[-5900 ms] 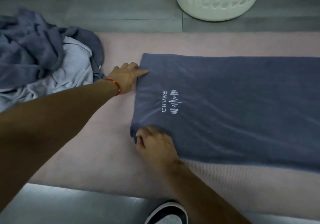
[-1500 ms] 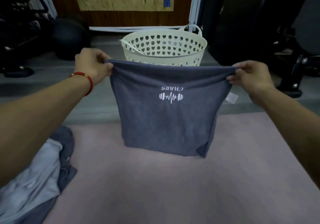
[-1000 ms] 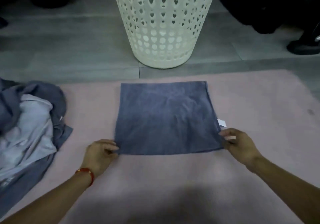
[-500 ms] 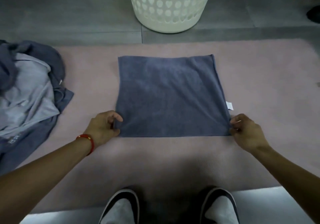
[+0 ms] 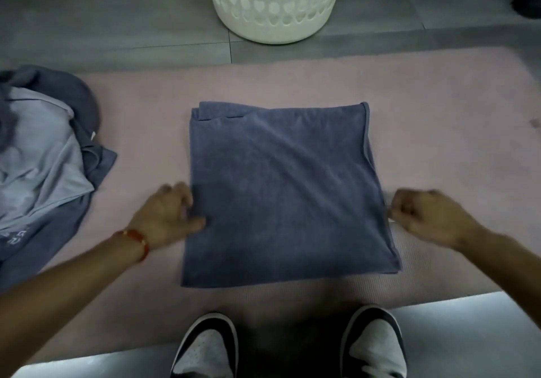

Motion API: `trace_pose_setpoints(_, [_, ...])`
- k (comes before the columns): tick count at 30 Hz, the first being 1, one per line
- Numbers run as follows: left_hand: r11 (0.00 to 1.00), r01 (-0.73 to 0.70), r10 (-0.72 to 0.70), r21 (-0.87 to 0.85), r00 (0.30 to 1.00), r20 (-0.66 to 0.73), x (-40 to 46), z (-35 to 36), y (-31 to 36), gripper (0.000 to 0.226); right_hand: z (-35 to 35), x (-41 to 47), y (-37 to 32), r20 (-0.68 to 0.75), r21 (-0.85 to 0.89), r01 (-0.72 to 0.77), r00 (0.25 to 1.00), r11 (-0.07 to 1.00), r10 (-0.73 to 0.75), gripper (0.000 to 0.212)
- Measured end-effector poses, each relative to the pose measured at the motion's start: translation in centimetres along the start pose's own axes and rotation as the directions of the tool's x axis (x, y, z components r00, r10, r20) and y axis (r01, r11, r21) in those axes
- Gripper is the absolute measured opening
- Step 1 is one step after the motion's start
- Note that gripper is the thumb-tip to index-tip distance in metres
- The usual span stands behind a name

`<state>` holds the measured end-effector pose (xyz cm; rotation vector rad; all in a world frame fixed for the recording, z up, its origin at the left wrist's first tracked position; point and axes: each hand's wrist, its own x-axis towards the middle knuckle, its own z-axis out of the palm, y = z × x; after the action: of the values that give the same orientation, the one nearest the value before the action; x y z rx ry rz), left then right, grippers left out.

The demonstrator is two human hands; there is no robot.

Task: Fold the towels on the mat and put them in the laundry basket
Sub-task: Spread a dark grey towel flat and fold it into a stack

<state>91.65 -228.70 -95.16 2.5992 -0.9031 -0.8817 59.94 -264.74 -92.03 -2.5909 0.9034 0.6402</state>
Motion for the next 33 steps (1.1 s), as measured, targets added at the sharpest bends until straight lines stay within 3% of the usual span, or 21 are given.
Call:
trace_pose_setpoints(2, [0.999, 0.003, -0.008, -0.033, 0.989, -0.149, 3.8, -2.3, 1.6, 0.042, -2.4, 3.1, -0.7, -0.196, 0.104, 0.040, 0.981, 0.994, -0.019, 0.035])
trace_pose_setpoints(4, [0.994, 0.065, -0.082, -0.085, 0.973, -0.218, 8.3, -4.2, 2.5, 0.054, -4.4, 6.9, -1.7, -0.280, 0.224, 0.017, 0.959, 0.975, 0.048, 0.041])
trace_pose_setpoints(8, [0.963, 0.194, -0.236, -0.185, 0.942, -0.240, 15.7, -7.0, 3.8, 0.073, -7.3, 14.6, -3.1, -0.209, 0.425, -0.127, 0.950, 0.896, 0.234, 0.070])
trace_pose_setpoints(11, [0.938, 0.212, -0.276, -0.274, 0.934, -0.225, 18.3, -7.2, 4.4, 0.064, -7.8, 17.9, -3.9, -0.129, 0.453, -0.144, 0.966, 0.880, 0.225, 0.067])
trace_pose_setpoints(14, [0.930, 0.144, -0.232, -0.339, 0.944, -0.236, 19.5, -6.2, 4.0, 0.037, -7.3, 19.1, -4.7, -0.128, 0.398, -0.044, 0.986, 0.916, 0.103, 0.038])
trace_pose_setpoints(16, [0.898, 0.109, -0.243, -0.426, 0.931, -0.274, 19.9, -5.9, 3.7, 0.016, -6.6, 19.6, -4.7, -0.189, 0.452, 0.019, 0.979, 0.892, 0.075, 0.018])
trace_pose_setpoints(19, [0.835, -0.013, -0.244, -0.550, 0.887, -0.392, 19.5, -6.5, 4.1, 0.016, -7.4, 19.5, -4.6, -0.376, 0.644, 0.123, 0.910, 0.755, 0.173, 0.023])
trace_pose_setpoints(21, [0.819, -0.121, -0.219, -0.562, 0.838, -0.500, 18.9, -6.5, 4.1, 0.025, -8.7, 19.1, -4.6, -0.520, 0.692, 0.272, 0.831, 0.669, 0.199, 0.028])
trace_pose_setpoints(23, [0.822, -0.125, -0.237, -0.555, 0.812, -0.534, 18.5, -6.0, 3.8, 0.030, -9.3, 18.8, -4.4, -0.558, 0.702, 0.340, 0.808, 0.625, 0.187, 0.034])
trace_pose_setpoints(26, [0.782, -0.029, -0.336, -0.622, 0.821, -0.461, 19.0, -5.4, 2.7, 0.027, -8.5, 19.2, -3.9, -0.406, 0.723, 0.188, 0.894, 0.665, 0.189, 0.036])
trace_pose_setpoints(29, [0.781, 0.023, -0.349, -0.624, 0.845, -0.405, 20.0, -5.9, 2.6, 0.030, -7.9, 20.2, -3.4, -0.254, 0.675, -0.032, 0.928, 0.737, 0.273, 0.007])
trace_pose_setpoints(33, [0.817, 0.049, -0.306, -0.575, 0.882, -0.360, 21.2, -6.6, 3.8, 0.028, -8.9, 22.3, -2.9, -0.245, 0.510, -0.194, 0.901, 0.838, 0.358, 0.038])
